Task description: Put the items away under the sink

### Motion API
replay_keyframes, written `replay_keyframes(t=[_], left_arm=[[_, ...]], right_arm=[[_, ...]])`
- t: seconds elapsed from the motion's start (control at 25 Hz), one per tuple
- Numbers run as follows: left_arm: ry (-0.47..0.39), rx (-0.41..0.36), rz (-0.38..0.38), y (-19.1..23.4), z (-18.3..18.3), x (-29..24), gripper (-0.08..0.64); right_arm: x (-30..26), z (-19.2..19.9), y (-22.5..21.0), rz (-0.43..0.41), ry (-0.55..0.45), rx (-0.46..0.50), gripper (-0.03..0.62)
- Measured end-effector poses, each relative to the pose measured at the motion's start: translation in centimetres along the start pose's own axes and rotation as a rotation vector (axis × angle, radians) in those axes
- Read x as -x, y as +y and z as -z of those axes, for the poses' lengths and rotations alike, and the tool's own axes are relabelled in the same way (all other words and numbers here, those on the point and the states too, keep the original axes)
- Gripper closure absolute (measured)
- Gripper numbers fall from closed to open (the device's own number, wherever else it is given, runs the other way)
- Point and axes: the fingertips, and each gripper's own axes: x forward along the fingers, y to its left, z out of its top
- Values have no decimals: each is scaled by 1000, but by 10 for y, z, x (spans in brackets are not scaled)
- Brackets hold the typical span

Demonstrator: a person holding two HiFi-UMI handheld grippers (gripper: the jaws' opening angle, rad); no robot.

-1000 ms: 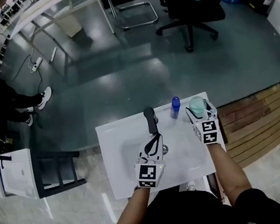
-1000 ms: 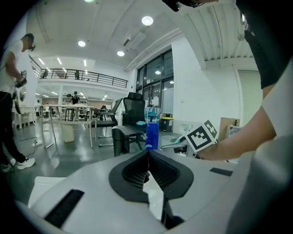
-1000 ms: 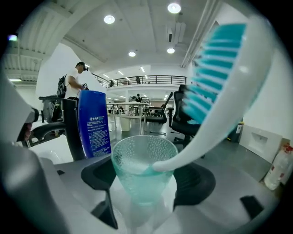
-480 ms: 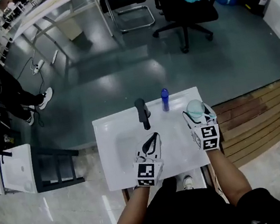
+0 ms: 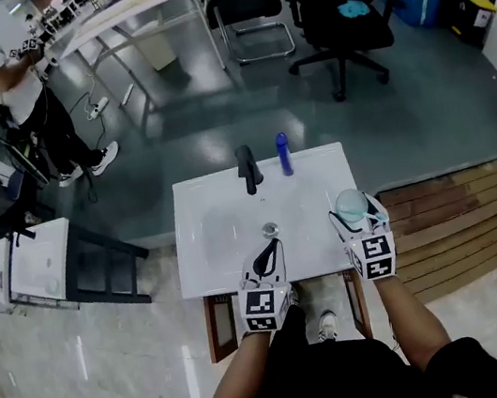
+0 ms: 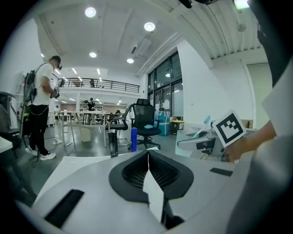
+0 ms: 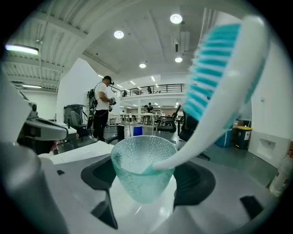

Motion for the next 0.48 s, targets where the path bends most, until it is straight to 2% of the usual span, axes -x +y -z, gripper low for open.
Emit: replay_keyframes(t=[0.24, 0.48], left_arm=[[9, 57, -23, -28, 10, 38, 538], [-6, 34, 3, -42, 12, 50, 538]], right_arm=[[50, 13, 23, -44, 14, 28, 206], [84, 17, 46, -57, -18, 74, 206]])
